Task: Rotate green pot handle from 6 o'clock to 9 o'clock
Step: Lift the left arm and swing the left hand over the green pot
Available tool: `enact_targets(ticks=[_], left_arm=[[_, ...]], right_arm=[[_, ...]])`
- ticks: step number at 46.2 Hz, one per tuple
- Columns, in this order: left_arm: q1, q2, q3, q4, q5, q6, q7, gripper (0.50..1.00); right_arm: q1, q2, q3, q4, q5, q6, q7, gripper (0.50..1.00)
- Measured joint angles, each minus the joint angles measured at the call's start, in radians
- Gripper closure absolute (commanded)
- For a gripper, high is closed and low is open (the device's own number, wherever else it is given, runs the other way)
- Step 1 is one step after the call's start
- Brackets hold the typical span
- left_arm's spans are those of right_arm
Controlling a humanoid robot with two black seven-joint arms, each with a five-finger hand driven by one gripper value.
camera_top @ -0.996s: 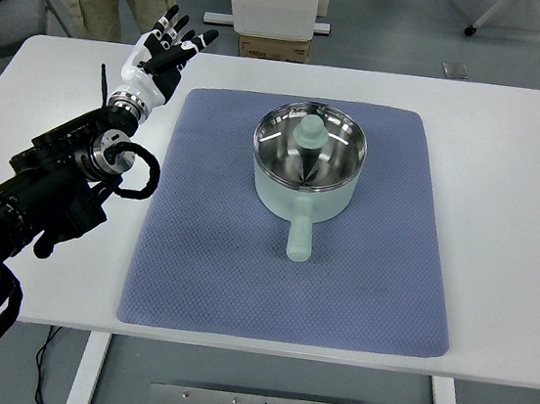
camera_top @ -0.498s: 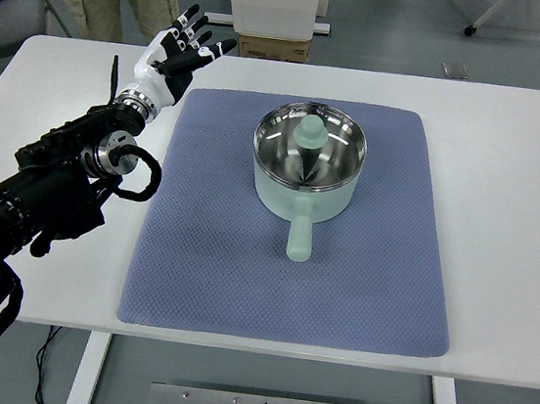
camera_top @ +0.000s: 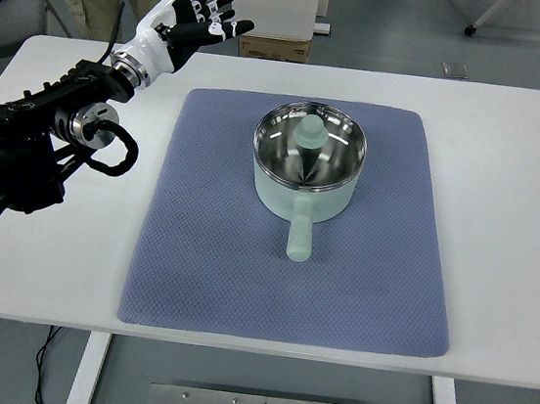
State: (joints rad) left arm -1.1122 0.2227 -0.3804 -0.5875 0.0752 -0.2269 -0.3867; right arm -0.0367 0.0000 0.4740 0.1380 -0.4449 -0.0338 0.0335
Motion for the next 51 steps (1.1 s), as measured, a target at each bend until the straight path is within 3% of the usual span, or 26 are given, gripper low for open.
enact_targets(ticks=[7, 11, 13, 16, 28, 51], left_arm=[[-0.034, 0.071, 0.0, -0.095, 0.068, -0.01, 0.0, 0.5], [-0.054, 0.11, 0.0, -0.131, 0.123, -0.061, 0.004, 0.5], [-0.069, 0.133, -0.001, -0.14, 0.137, -0.119, 0.007, 0.5], [-0.076, 0.144, -0.001, -0.143, 0.138, -0.149, 0.01, 0.5], [-0.134, 0.196, 0.003, -0.144, 0.202, -0.211, 0.013, 0.5], [-0.267, 0.166, 0.006, -0.178, 0.519, -0.344, 0.025, 0.5]], right_arm=[[0.0, 0.0, 0.0, 0.0, 0.0, 0.0, 0.0, 0.5], [0.0, 0.0, 0.0, 0.0, 0.0, 0.0, 0.0, 0.5], [0.0, 0.0, 0.0, 0.0, 0.0, 0.0, 0.0, 0.5], [0.0, 0.0, 0.0, 0.0, 0.0, 0.0, 0.0, 0.5], [0.0, 0.0, 0.0, 0.0, 0.0, 0.0, 0.0, 0.5], [0.0, 0.0, 0.0, 0.0, 0.0, 0.0, 0.0, 0.5]])
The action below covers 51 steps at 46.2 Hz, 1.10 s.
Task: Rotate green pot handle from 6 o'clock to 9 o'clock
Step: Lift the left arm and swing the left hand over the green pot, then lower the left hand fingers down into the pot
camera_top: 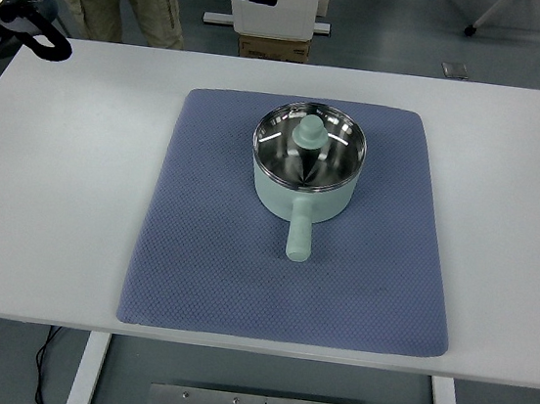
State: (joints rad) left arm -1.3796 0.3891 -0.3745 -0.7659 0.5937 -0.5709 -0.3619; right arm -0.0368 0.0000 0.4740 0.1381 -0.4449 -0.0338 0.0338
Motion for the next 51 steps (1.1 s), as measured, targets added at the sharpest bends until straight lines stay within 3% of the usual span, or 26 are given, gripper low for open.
enact_targets(ticks=[27, 35, 51], left_arm=[[-0.1, -0.059, 0.036, -0.152, 0.29, -0.04, 0.016, 0.5], [-0.146, -0.065, 0.102, -0.202, 0.316, -0.04, 0.059, 0.5], [-0.204, -0.078, 0.117, -0.264, 0.327, -0.04, 0.063, 0.5]], right_arm=[[0.0, 0.0, 0.0, 0.0, 0.0, 0.0, 0.0, 0.5], [0.0, 0.0, 0.0, 0.0, 0.0, 0.0, 0.0, 0.5], [0.0, 0.0, 0.0, 0.0, 0.0, 0.0, 0.0, 0.5]])
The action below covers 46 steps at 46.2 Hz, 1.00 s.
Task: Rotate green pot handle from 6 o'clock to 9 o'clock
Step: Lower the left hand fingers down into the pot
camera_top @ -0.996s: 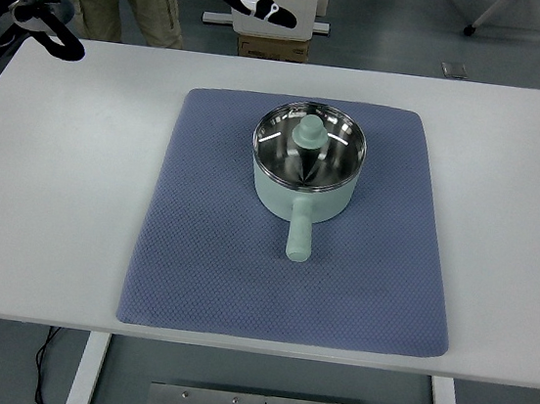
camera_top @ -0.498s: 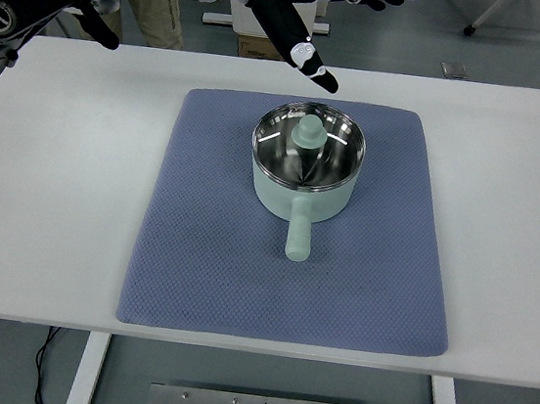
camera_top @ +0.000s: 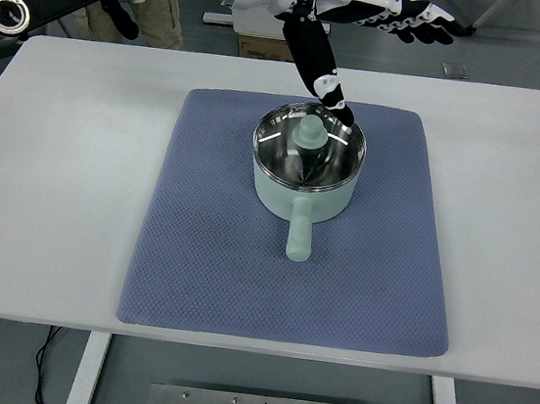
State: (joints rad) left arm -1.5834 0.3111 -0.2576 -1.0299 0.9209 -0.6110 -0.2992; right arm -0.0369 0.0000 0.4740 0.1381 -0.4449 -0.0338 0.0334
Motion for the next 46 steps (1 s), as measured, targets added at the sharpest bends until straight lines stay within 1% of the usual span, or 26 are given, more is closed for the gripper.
enact_targets(ticks=[13, 22, 30, 46], left_arm=[[-0.003, -0.013, 0.0, -0.018, 0.031, 0.0, -0.002, 0.5], [-0.007, -0.017, 0.001, -0.07, 0.19, 0.0, -0.002, 0.5], [-0.031, -0.039, 0.044, -0.074, 0.314, 0.0, -0.002, 0.5], [-0.075, -0.075, 0.118, -0.152, 0.434, 0.0, -0.001, 0.5]], right_arm=[[0.0, 0.0, 0.0, 0.0, 0.0, 0.0, 0.0, 0.5], [0.0, 0.0, 0.0, 0.0, 0.0, 0.0, 0.0, 0.5], [0.0, 0.0, 0.0, 0.0, 0.0, 0.0, 0.0, 0.5], [0.0, 0.0, 0.0, 0.0, 0.0, 0.0, 0.0, 0.5]])
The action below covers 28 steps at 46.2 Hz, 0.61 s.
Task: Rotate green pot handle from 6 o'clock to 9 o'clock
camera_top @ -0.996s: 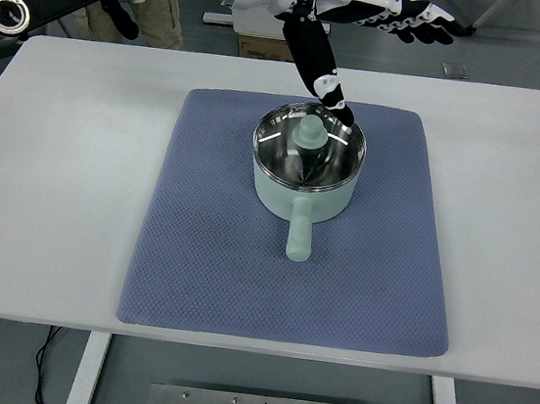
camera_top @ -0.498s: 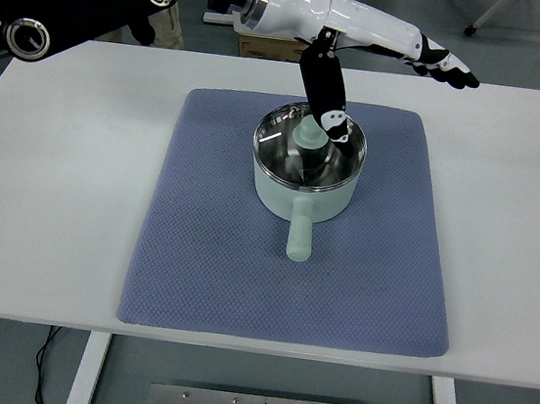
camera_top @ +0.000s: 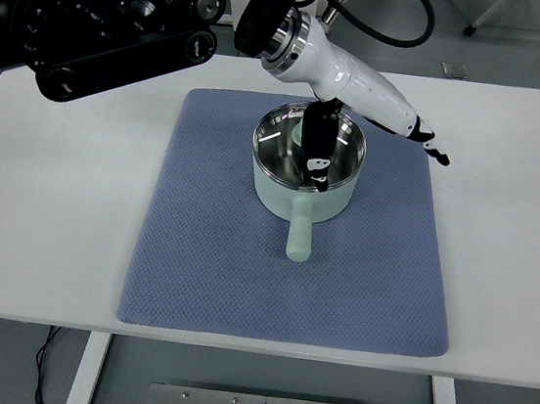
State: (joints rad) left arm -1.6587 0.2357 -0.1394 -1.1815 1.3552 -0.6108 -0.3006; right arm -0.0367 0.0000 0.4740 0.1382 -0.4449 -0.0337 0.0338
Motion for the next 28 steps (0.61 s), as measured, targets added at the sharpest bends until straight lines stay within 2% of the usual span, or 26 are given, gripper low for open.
enact_targets(ticks=[12, 28], left_arm=[[-0.063, -0.028, 0.07, -0.057, 0.04, 0.0, 0.001, 0.5], [-0.115, -0.099, 0.173, -0.064, 0.074, 0.0, 0.0, 0.5]], right_arm=[[0.0, 0.0, 0.0, 0.0, 0.0, 0.0, -0.001, 0.5], [0.0, 0.0, 0.0, 0.0, 0.0, 0.0, -0.001, 0.5]])
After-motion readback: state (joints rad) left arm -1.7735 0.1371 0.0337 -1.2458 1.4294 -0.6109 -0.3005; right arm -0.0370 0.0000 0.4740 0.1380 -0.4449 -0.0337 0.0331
